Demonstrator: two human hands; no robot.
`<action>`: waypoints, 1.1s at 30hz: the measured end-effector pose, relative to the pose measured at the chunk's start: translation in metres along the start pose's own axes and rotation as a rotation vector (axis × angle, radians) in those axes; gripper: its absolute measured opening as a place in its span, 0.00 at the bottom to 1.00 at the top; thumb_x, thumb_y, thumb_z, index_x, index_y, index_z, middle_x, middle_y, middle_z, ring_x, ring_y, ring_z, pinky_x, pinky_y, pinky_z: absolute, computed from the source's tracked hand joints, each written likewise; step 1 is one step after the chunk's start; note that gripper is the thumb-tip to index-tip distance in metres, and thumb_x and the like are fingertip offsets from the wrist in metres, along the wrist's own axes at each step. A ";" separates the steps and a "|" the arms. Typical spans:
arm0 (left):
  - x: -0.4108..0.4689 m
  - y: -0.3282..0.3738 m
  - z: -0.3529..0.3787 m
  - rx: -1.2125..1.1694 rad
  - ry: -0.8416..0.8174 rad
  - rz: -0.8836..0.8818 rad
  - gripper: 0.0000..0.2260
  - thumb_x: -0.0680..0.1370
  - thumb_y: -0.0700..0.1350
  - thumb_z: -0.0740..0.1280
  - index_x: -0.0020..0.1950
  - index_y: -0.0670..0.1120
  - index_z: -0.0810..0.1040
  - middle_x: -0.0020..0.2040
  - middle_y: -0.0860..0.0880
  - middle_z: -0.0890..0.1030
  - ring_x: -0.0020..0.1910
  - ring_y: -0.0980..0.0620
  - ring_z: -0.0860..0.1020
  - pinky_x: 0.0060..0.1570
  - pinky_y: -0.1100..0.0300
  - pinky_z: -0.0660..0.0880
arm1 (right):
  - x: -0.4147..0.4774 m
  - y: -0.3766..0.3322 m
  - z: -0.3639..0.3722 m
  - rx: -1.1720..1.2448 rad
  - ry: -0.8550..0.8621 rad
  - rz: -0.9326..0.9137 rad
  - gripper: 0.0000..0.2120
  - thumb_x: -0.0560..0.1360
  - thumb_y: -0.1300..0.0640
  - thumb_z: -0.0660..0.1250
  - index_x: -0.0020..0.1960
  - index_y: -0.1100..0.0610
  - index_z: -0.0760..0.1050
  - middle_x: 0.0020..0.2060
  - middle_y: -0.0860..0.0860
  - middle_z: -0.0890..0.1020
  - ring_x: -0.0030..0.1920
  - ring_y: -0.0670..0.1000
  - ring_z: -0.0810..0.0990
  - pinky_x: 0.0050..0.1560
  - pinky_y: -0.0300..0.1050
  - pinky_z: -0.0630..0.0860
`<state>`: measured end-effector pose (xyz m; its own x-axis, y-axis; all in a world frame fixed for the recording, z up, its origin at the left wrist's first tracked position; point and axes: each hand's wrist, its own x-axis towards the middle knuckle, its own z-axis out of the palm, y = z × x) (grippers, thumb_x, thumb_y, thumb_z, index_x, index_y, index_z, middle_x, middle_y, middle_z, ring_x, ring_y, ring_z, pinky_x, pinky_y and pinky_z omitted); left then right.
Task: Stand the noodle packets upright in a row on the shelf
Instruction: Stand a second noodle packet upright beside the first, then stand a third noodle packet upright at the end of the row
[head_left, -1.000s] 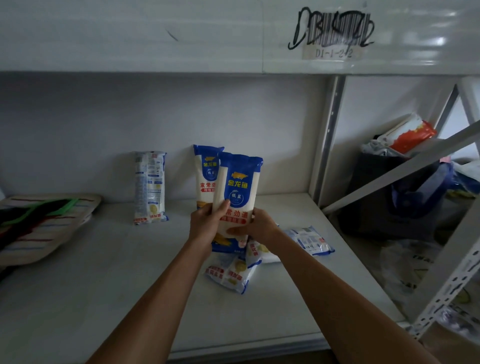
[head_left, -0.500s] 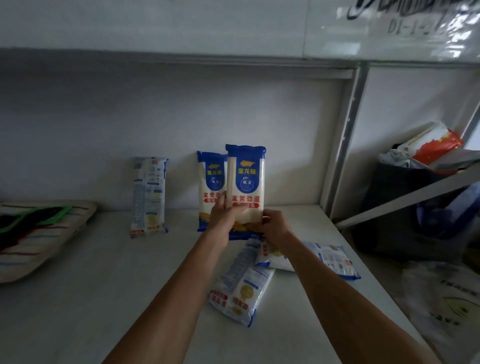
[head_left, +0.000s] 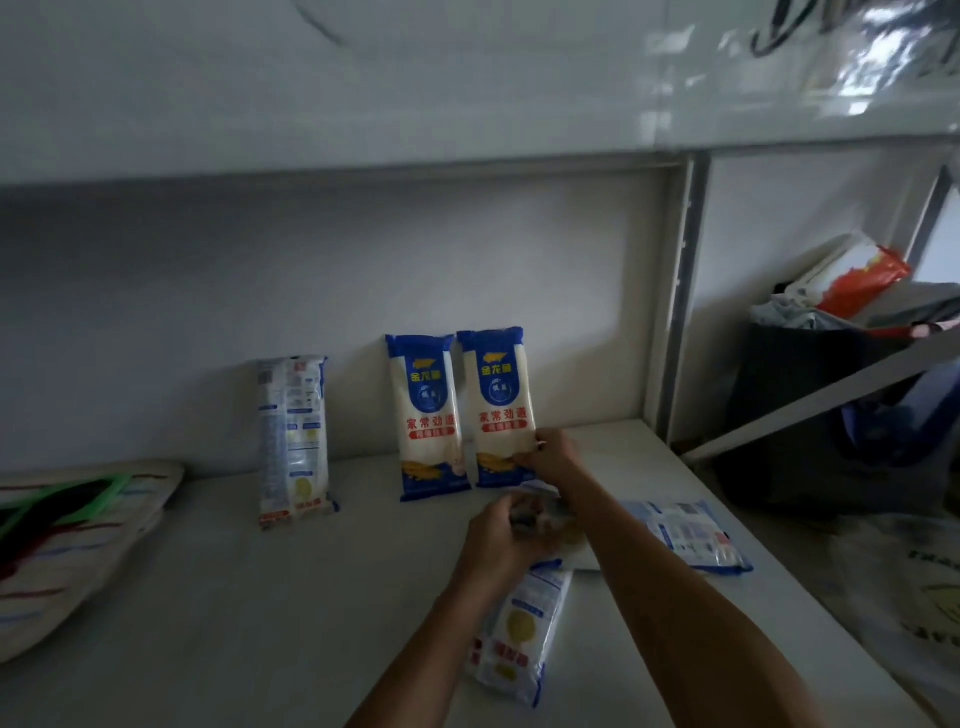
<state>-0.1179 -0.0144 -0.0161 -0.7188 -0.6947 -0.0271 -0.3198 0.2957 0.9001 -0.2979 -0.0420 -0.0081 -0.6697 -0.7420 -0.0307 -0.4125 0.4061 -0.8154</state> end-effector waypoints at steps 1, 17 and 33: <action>0.000 0.000 0.000 0.051 0.014 0.012 0.18 0.69 0.54 0.77 0.58 0.54 0.81 0.50 0.55 0.86 0.47 0.64 0.82 0.49 0.66 0.80 | 0.001 -0.001 -0.001 -0.027 -0.016 -0.001 0.22 0.73 0.55 0.75 0.65 0.61 0.77 0.58 0.57 0.83 0.54 0.55 0.82 0.51 0.44 0.77; 0.008 0.004 0.014 0.263 0.092 -0.033 0.16 0.78 0.49 0.64 0.31 0.50 0.68 0.32 0.51 0.75 0.33 0.53 0.74 0.36 0.60 0.70 | -0.011 0.003 -0.016 -0.465 -0.103 -0.060 0.15 0.77 0.52 0.67 0.59 0.61 0.75 0.50 0.55 0.81 0.46 0.52 0.80 0.43 0.41 0.76; -0.010 0.013 0.007 -0.066 0.374 -0.067 0.09 0.81 0.48 0.65 0.49 0.43 0.80 0.47 0.48 0.83 0.42 0.55 0.81 0.37 0.64 0.78 | -0.055 0.017 -0.079 -0.687 -0.458 -0.004 0.30 0.72 0.31 0.63 0.58 0.55 0.80 0.50 0.52 0.85 0.46 0.49 0.82 0.56 0.46 0.75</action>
<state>-0.1192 0.0007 -0.0067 -0.4184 -0.9061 0.0624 -0.3094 0.2067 0.9282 -0.3173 0.0477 0.0249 -0.4104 -0.8277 -0.3827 -0.7997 0.5284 -0.2852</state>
